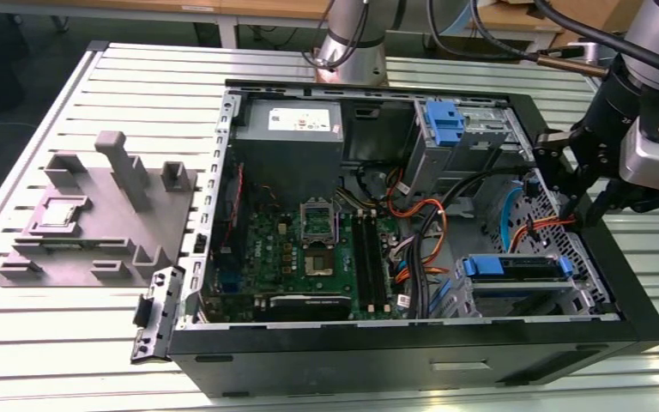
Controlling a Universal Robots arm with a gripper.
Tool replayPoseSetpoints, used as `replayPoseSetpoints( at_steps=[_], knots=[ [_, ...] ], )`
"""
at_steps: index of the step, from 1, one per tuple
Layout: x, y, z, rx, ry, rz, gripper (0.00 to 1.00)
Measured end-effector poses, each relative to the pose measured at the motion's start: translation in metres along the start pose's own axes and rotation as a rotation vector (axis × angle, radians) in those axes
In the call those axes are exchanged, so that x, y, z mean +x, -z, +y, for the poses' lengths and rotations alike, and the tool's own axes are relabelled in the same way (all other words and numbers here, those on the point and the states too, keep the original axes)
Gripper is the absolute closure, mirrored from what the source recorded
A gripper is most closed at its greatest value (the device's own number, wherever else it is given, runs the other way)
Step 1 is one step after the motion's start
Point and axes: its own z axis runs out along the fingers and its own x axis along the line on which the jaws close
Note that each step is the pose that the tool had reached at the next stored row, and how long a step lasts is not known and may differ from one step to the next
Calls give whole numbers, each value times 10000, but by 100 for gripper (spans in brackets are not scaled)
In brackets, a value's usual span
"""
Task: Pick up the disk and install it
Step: 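Insert the first disk wire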
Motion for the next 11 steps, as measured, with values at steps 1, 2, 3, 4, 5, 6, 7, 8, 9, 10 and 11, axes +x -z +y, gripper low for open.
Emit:
replayPoseSetpoints(
  at_steps=[1, 2, 3, 4, 5, 6, 7, 8, 9, 10, 11],
  knots=[
    [0, 0, 0, -1, 2, 0, 69],
    [0, 0, 0, 0, 3, 0, 69],
    [0, 0, 0, 0, 3, 0, 69],
    [1, 0, -1, 0, 3, 0, 69],
    [0, 1, 0, -1, 3, 0, 69],
    [0, 0, 0, 0, 3, 0, 69],
    [0, 0, 0, 0, 3, 0, 69],
    [0, 0, 0, 0, 3, 0, 69],
    [0, 0, 0, 0, 3, 0, 69],
    [0, 0, 0, 0, 3, 0, 69],
    [0, 0, 0, 0, 5, 0, 69]
  ],
)
